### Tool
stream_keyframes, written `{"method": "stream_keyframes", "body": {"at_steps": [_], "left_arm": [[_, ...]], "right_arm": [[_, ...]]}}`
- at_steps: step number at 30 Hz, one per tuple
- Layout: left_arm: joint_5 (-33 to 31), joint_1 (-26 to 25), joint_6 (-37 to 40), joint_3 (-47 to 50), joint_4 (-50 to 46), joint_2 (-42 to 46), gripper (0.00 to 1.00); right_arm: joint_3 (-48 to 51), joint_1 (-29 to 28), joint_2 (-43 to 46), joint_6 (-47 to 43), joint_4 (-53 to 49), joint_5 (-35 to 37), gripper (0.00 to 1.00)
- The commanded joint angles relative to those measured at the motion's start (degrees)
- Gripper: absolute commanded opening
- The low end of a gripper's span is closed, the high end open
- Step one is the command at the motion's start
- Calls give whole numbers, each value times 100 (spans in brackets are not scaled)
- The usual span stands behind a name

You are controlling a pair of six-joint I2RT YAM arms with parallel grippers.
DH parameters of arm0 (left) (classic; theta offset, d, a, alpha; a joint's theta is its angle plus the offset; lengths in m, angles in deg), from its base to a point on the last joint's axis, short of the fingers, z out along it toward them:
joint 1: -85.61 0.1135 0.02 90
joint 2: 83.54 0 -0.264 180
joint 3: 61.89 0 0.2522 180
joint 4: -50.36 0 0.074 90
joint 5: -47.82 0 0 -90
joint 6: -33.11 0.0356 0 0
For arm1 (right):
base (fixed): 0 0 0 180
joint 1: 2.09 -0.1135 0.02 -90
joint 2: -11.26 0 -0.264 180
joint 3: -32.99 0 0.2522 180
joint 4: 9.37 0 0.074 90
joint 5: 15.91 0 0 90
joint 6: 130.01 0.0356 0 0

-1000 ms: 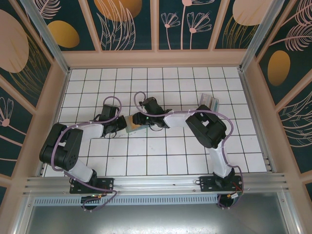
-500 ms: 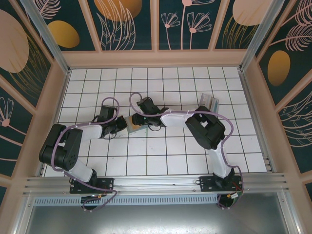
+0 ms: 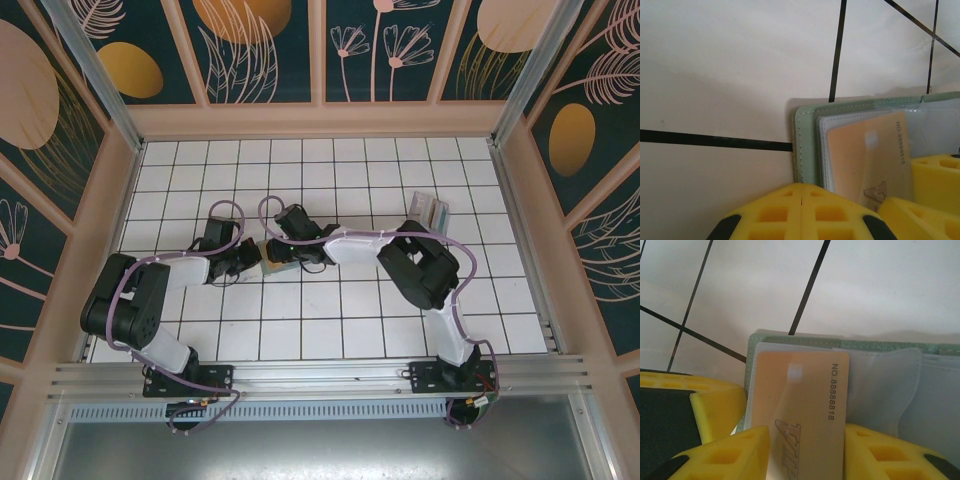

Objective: Put the credit cards into the card holder
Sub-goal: Insert the credit card into the card slot.

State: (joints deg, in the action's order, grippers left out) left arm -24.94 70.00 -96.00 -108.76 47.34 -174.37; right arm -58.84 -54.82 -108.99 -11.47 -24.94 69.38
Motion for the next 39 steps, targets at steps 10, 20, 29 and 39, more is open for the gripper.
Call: {"method": "stream_keyframes", "body": {"at_steps": [10,20,29,39], "left_arm": [[283,-28,78,36,-195,-75,4],[335,-28,60,10,-229,-69,4],[402,-25,44,-30,-155,-58,4],[493,-23,-23,2,-8,-172,4]], "right_arm": [[-191,-154,56,-105,-536,406,43],[-188,-167,115,100,-739,875,51],[-324,-183,18,56,-769,745,48],[-334,-360,-61,-15,-467,243,45]]}}
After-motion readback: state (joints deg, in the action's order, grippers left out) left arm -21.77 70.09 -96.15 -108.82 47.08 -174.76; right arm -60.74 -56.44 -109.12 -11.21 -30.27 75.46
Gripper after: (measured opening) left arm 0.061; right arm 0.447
